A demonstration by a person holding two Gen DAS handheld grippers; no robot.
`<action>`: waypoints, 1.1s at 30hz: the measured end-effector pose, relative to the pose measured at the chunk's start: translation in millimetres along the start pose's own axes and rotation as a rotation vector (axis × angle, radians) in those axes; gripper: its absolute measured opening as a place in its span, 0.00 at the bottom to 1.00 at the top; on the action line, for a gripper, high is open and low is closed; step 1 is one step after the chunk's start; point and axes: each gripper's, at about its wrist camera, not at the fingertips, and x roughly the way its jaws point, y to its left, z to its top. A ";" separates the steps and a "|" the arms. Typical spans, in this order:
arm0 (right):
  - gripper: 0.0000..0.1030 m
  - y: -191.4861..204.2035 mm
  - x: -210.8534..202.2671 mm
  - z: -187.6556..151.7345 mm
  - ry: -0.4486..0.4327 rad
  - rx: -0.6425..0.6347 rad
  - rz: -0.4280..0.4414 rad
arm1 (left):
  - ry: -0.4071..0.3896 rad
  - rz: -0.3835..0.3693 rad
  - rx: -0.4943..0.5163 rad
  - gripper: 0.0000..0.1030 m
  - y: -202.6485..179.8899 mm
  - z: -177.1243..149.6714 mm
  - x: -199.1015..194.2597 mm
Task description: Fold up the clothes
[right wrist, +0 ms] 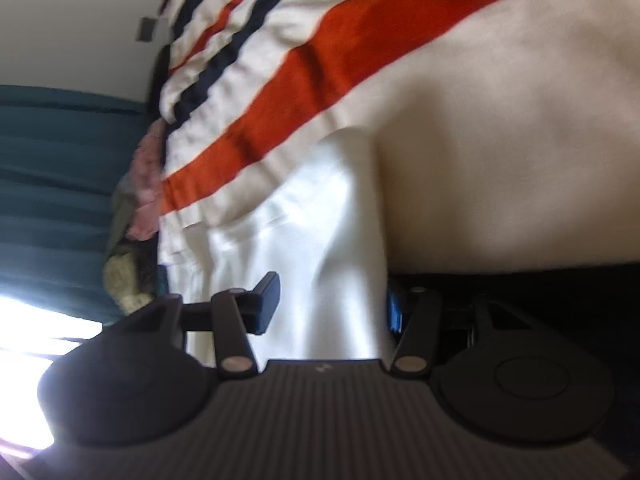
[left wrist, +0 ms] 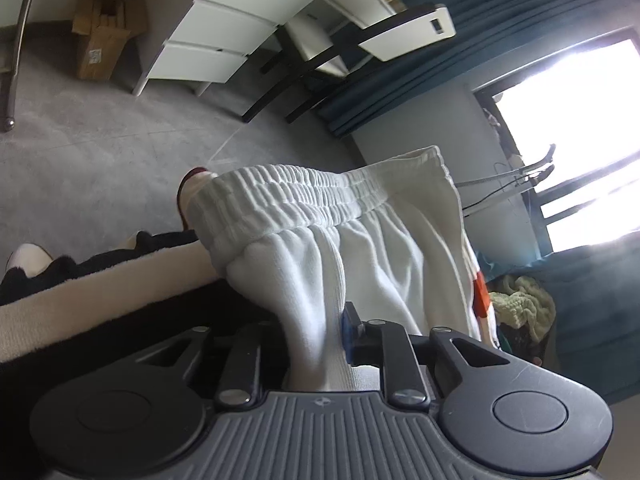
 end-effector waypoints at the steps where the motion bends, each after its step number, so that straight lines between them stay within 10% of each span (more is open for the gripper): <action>1: 0.52 3.7 0.7 -1.4 0.012 -0.009 0.035 | 0.005 0.006 0.000 0.26 0.9 0.1 1.9; 11: 0.45 5.3 11.3 3.7 -0.020 -0.071 -0.006 | 0.007 0.025 0.012 0.62 -8.7 -8.5 25.2; 22: 0.07 28.3 11.1 0.3 -0.139 -0.377 -0.096 | -0.029 0.026 0.004 0.20 -0.9 -1.3 32.4; 33: 0.05 32.4 -31.3 5.8 -0.212 -0.315 0.000 | -0.089 -0.125 -0.011 0.13 -8.8 -0.1 -8.9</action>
